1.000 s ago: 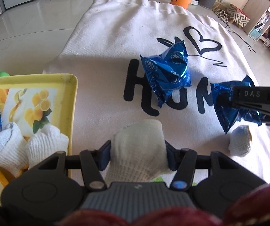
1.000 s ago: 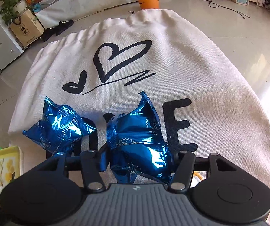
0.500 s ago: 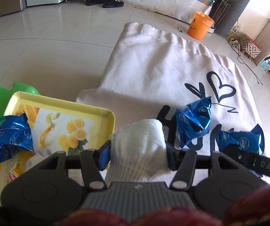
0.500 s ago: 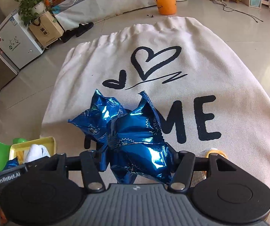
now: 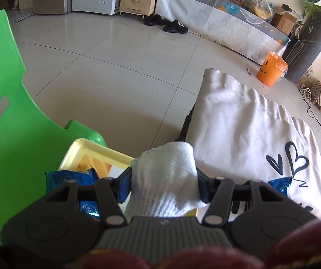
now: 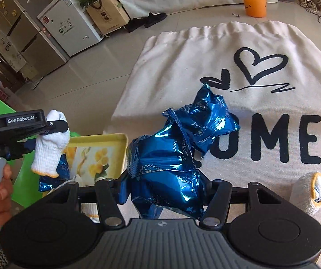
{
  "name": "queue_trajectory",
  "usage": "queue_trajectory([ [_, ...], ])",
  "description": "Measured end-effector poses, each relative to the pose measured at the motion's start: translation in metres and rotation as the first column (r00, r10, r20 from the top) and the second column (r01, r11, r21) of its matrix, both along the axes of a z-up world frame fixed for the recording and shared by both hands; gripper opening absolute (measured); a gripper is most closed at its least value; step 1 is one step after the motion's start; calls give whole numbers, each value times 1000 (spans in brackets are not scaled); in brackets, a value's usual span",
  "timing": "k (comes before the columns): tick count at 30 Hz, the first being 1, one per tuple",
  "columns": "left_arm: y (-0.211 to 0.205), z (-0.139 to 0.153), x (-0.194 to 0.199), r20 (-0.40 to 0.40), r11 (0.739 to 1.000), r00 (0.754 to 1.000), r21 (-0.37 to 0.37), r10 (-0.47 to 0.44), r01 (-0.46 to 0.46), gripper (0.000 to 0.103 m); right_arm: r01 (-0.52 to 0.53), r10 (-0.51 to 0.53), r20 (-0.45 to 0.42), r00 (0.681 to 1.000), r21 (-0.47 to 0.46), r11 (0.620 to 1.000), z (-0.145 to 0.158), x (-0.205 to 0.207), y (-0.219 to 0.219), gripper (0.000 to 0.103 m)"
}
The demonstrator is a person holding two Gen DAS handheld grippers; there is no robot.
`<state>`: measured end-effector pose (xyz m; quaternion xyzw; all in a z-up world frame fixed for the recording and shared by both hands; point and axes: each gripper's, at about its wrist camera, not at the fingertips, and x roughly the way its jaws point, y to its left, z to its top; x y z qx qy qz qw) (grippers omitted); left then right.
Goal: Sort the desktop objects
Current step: 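Carry the glove to the yellow tray with the left tool while the right tool carries the candy there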
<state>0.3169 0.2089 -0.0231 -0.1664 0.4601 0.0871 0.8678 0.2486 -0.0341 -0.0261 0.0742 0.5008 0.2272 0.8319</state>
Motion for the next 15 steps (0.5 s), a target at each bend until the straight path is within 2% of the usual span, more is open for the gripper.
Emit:
queue_trajectory([
  [15, 35, -4, 1, -7, 998, 998, -7, 61, -61, 55, -222, 226, -27, 974, 100, 970, -10, -27, 63, 57],
])
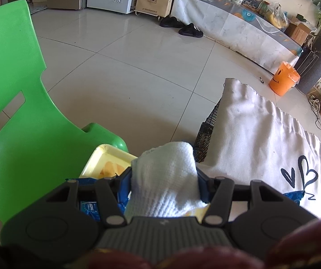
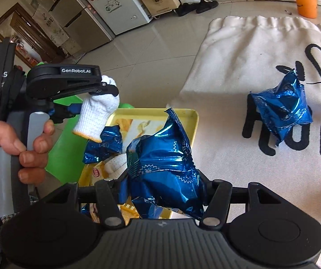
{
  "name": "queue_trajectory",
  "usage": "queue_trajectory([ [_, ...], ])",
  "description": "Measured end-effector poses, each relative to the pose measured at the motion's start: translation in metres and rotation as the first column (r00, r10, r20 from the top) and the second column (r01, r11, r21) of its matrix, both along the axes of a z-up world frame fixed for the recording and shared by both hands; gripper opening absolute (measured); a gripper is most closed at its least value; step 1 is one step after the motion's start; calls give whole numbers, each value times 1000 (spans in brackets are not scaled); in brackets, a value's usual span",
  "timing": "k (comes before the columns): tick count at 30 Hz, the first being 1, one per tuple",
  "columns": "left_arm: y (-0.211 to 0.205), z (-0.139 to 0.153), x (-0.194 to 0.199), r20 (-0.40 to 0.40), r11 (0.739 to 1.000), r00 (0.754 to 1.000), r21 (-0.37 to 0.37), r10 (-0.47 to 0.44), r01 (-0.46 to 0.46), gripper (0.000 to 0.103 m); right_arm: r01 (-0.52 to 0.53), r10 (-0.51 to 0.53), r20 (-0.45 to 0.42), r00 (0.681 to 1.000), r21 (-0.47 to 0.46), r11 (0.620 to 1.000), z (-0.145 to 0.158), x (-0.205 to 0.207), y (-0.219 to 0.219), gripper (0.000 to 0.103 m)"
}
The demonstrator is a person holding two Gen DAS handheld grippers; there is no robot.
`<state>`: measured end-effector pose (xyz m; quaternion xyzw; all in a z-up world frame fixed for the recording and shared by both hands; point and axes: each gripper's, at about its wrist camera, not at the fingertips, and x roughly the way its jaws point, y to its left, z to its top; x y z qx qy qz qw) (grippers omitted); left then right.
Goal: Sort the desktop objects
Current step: 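Carry the glove to the yellow tray with the left tool while the right tool carries the candy there, then open the left tool over the tray while the right tool releases the candy there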
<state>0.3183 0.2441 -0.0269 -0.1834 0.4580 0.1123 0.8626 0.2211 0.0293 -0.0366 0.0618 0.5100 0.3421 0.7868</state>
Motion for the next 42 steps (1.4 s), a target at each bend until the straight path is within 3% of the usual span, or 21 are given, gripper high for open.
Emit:
queue_trajectory([
  [7, 5, -3, 2, -9, 1000, 1000, 5, 12, -12, 55, -64, 64, -17, 998, 25, 998, -9, -9, 24, 57],
  [14, 7, -2, 1, -8, 999, 1000, 19, 29, -29, 55, -84, 91, -60, 994, 108, 991, -18, -11, 43, 57],
  [19, 7, -4, 1, -22, 999, 999, 29, 41, -40, 66, -110, 114, -42, 993, 87, 990, -19, -15, 51, 66],
  [21, 6, -3, 0, -17, 998, 999, 35, 50, -49, 79, -112, 112, -7, 994, 55, 992, -16, -16, 51, 71],
  [42, -6, 3, -2, -4, 998, 999, 47, 42, -42, 90, -45, 45, 4, 999, 60, 997, -13, 2, 33, 74],
])
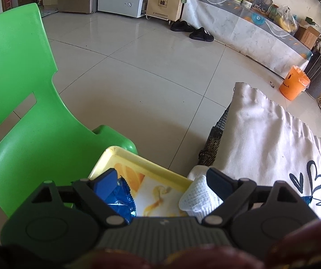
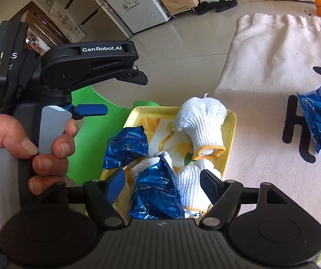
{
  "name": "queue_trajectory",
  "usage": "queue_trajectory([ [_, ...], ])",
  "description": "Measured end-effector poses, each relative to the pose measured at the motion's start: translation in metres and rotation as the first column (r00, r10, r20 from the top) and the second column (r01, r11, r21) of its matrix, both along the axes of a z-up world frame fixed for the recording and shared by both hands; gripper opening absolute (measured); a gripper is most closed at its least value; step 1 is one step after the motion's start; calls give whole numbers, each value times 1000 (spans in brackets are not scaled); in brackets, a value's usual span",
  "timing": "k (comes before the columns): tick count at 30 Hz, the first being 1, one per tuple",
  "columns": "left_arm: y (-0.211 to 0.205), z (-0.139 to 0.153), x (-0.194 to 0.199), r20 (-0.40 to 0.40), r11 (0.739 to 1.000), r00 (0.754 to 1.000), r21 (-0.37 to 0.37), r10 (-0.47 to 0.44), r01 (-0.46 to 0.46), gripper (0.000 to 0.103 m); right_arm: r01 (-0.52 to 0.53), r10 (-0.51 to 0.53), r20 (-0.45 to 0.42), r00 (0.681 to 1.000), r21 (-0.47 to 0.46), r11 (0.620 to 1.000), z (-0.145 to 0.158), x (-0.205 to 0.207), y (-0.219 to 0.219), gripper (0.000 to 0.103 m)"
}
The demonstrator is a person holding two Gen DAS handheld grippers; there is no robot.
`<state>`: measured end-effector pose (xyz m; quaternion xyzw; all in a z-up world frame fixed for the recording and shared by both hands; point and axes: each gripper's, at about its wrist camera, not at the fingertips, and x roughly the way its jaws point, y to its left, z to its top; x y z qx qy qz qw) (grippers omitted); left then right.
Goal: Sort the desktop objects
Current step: 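Open the left tool over the tray while the right tool releases the candy there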
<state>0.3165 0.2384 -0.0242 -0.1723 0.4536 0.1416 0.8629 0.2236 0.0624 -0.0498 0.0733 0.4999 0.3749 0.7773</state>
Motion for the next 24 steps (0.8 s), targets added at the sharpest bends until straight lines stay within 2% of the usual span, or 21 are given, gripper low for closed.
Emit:
queue_trajectory([
  [15, -42, 7, -5, -5, 997, 997, -6, -73, 73, 91, 177, -178, 1, 984, -98, 979, 10, 21, -58, 75],
  [18, -58, 11, -6, -2, 996, 996, -3, -93, 93, 96, 247, -250, -8, 968, -137, 959, 12, 27, -77, 75],
  [24, -97, 22, -14, 5, 983, 984, 45, -180, 180, 100, 388, -395, -2, 919, -186, 903, 22, 39, -120, 75],
])
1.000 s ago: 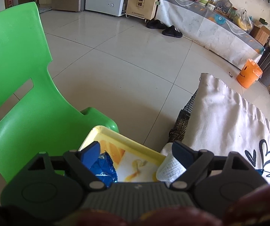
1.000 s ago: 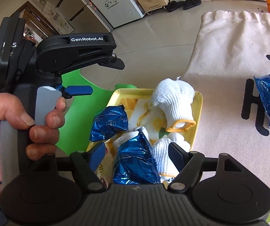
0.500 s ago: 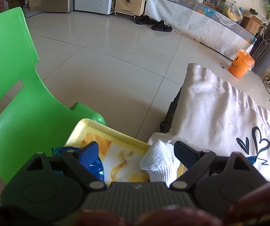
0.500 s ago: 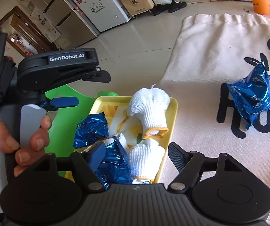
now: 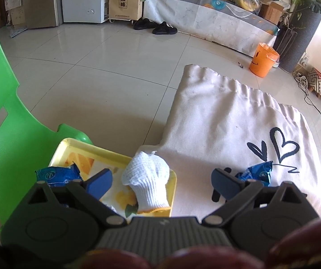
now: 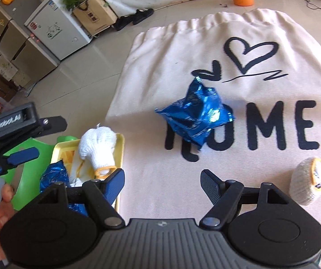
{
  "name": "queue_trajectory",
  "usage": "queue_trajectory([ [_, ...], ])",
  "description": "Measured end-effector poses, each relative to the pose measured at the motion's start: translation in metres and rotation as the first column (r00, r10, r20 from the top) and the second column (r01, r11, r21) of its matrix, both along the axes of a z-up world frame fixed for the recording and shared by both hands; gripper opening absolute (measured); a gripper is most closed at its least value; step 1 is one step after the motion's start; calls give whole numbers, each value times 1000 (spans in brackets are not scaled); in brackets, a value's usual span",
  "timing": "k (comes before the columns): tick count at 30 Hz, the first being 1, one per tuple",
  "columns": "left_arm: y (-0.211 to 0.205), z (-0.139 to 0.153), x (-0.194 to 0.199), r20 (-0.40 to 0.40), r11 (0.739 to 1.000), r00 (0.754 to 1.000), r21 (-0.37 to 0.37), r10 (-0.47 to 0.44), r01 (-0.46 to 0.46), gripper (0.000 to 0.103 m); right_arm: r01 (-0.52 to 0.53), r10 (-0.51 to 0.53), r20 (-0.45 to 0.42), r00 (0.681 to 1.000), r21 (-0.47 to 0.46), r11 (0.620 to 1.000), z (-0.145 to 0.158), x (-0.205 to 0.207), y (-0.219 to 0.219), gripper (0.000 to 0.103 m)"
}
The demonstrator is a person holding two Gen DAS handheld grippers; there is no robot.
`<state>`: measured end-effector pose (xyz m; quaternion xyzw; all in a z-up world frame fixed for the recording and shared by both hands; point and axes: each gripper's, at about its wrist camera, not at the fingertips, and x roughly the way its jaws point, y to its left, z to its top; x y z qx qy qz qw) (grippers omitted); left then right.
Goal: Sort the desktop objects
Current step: 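Open the left tool over the tray while the right tool releases the candy there, then move the left tool to the last blue candy while the right tool approaches the white knit cup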
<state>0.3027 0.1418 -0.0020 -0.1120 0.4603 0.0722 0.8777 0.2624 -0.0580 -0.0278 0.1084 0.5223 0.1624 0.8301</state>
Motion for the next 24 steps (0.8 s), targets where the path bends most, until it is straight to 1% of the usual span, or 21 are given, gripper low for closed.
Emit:
queue_trajectory([
  [4, -23, 2, -14, 4, 997, 998, 52, -58, 58, 102, 94, -94, 12, 996, -31, 995, 15, 2, -32, 77],
  [5, -27, 1, -20, -4, 996, 998, 53, -67, 68, 102, 120, -120, 8, 993, -37, 992, 18, 1, -40, 80],
  [8, -38, -4, -35, -37, 996, 996, 10, -83, 83, 102, 193, -193, -18, 981, -25, 981, 23, -3, -67, 82],
  [10, -46, -6, -46, -41, 997, 996, -2, -81, 81, 102, 240, -241, -45, 970, -8, 971, 25, -7, -84, 82],
  [13, -57, -12, -62, -62, 997, 995, -22, -73, 72, 102, 322, -319, -109, 942, 12, 947, 25, -13, -119, 82],
  [16, -70, -16, -78, -77, 998, 996, -54, -50, 46, 102, 391, -383, -134, 914, 45, 919, 29, -22, -149, 82],
  [18, -82, -19, -87, -89, 997, 995, -71, -42, 35, 102, 423, -413, -141, 900, 54, 904, 32, -26, -165, 86],
  [20, -94, -22, -91, -102, 996, 994, -87, -43, 34, 102, 451, -440, -150, 885, 53, 891, 34, -28, -179, 89],
  [22, -105, -22, -90, -96, 995, 994, -98, -45, 36, 102, 491, -477, -159, 864, 56, 869, 35, -30, -190, 89],
  [24, -115, -23, -84, -88, 995, 995, -97, -39, 30, 102, 501, -485, -172, 857, 63, 863, 35, -29, -196, 90],
])
